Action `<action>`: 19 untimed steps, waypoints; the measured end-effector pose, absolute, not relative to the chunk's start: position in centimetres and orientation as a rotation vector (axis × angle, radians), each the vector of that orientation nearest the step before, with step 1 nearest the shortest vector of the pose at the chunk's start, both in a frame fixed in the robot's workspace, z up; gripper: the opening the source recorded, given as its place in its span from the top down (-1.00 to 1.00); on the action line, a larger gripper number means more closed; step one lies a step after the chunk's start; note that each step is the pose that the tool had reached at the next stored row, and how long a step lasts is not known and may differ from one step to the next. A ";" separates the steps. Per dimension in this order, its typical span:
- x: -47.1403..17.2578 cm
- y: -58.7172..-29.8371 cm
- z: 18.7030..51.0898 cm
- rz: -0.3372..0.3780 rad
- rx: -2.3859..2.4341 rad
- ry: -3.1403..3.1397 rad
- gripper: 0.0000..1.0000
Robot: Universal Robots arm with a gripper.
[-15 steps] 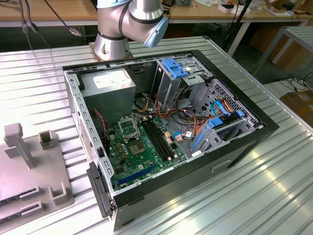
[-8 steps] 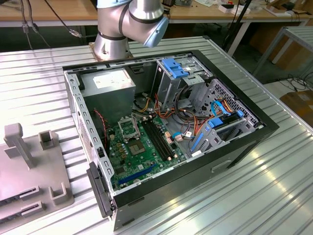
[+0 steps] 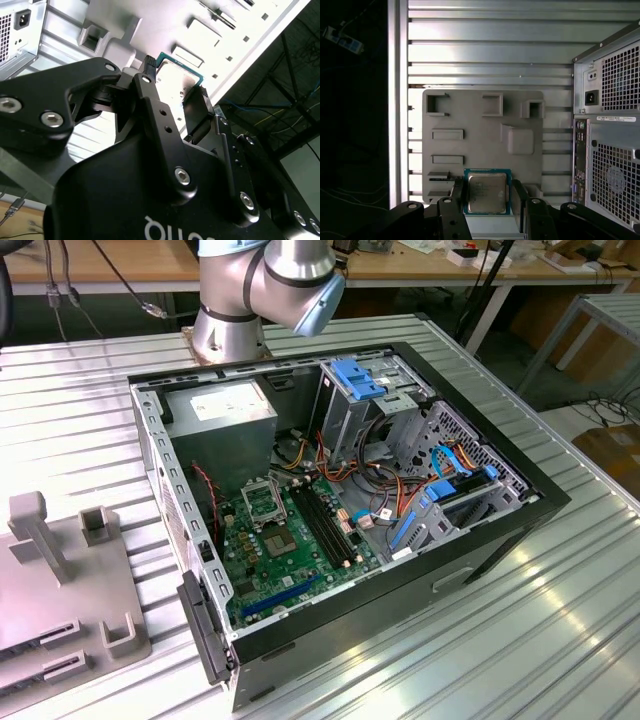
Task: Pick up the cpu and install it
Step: 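Pick up the cpu and move it towards the insertion slot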
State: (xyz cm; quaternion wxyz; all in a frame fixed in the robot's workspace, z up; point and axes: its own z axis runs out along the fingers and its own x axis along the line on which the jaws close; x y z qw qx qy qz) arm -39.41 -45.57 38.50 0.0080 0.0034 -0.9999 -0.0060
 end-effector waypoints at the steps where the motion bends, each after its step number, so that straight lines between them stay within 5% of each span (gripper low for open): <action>1: -39.4 -45.6 38.5 -0.019 0.011 -3.125 0.06; 19: -39.3 -45.6 39.2 -0.019 0.011 -3.125 0.06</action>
